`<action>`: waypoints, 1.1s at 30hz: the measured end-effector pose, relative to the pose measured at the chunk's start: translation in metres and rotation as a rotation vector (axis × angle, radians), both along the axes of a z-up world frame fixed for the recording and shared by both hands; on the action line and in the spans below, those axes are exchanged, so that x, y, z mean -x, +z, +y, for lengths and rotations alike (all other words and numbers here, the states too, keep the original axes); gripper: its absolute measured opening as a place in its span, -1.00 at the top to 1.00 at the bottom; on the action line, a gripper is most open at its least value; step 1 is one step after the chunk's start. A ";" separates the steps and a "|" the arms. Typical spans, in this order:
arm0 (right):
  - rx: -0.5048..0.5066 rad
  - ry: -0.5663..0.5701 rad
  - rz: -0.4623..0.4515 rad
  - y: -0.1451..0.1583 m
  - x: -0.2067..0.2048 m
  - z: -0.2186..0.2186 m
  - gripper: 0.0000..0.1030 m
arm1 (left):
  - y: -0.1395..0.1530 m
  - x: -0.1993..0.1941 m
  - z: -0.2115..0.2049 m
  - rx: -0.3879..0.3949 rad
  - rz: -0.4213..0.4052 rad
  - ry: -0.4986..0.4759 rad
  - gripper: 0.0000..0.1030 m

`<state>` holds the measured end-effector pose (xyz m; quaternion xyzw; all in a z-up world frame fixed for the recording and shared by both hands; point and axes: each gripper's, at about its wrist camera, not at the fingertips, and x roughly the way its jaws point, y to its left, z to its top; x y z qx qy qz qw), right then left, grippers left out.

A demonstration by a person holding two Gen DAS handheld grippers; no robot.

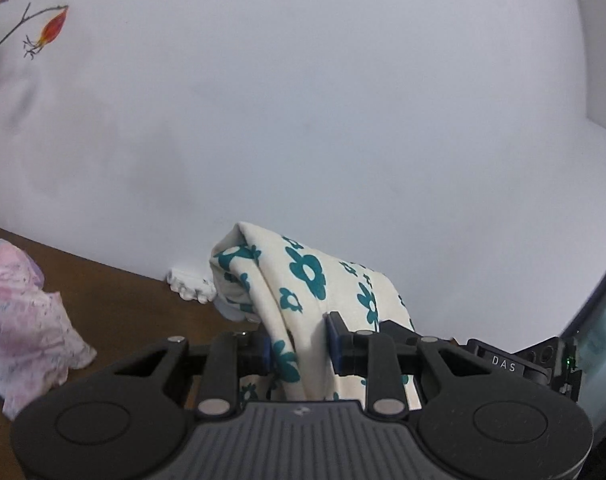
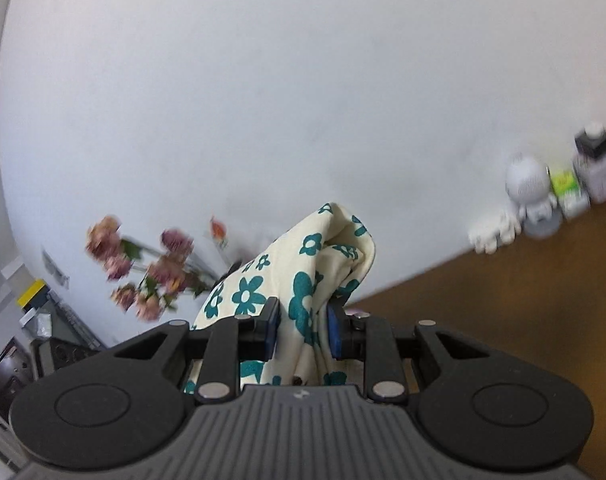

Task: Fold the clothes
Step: 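Carry the lifted cream floral block with both grippers toward the wall-side desk items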

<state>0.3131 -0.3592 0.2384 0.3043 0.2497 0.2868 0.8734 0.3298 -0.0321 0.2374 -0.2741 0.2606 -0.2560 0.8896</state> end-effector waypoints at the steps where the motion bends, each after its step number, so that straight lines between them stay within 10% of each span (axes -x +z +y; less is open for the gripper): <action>1: -0.003 -0.006 0.008 -0.001 -0.012 0.000 0.55 | -0.003 -0.011 -0.001 0.003 0.013 0.005 0.52; 11: -0.026 -0.039 0.116 -0.043 -0.124 -0.004 0.55 | -0.039 -0.109 -0.010 -0.021 0.097 0.053 0.52; 33: 0.062 -0.085 0.305 -0.221 -0.230 0.008 0.55 | -0.205 -0.220 -0.034 -0.119 0.284 0.077 0.52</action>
